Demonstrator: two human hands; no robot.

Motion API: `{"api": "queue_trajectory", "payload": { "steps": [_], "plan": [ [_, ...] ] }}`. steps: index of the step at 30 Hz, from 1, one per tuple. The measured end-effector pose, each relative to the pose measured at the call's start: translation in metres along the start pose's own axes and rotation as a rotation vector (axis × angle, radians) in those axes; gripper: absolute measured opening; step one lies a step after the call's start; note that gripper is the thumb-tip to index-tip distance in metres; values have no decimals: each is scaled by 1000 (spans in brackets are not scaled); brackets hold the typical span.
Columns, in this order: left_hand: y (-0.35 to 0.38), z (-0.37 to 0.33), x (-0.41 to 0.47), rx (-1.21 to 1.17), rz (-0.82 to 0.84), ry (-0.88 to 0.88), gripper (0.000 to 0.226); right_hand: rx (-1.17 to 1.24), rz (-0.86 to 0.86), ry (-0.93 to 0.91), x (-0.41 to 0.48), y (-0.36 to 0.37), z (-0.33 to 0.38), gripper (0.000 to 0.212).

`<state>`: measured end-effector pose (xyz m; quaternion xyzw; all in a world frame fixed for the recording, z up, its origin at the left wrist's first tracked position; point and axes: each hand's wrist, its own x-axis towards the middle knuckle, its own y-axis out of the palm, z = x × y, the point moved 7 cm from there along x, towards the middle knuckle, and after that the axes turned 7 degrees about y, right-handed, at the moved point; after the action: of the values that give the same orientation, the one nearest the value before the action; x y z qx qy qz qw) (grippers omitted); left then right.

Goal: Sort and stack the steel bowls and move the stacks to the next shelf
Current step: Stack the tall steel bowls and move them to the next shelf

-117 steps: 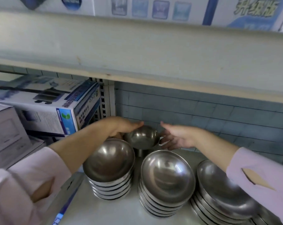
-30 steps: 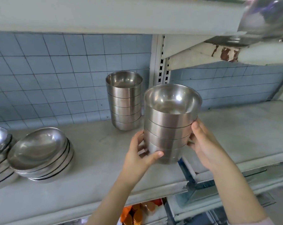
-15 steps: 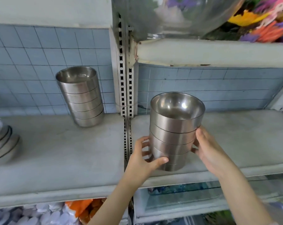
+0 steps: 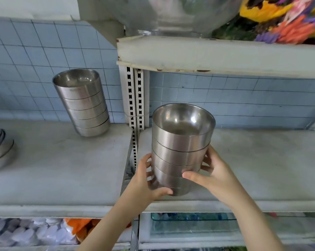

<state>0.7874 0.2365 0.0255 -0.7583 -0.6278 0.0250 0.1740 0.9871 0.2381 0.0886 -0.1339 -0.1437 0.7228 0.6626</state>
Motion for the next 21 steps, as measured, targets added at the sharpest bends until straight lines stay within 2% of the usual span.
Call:
{"api": "queue_trajectory", "payload": {
  "steps": [3,14,21],
  "plan": [
    [-1,1,3,73,1,8,99,-9,7,-14,6,1,-3,92],
    [-7,15,56,122,40,-14,111,53,60,-30,71,3,-13,106],
    [-13,21,99,155,48,-13,107,107,76,-39,121,2,-23,95]
  ]
}}
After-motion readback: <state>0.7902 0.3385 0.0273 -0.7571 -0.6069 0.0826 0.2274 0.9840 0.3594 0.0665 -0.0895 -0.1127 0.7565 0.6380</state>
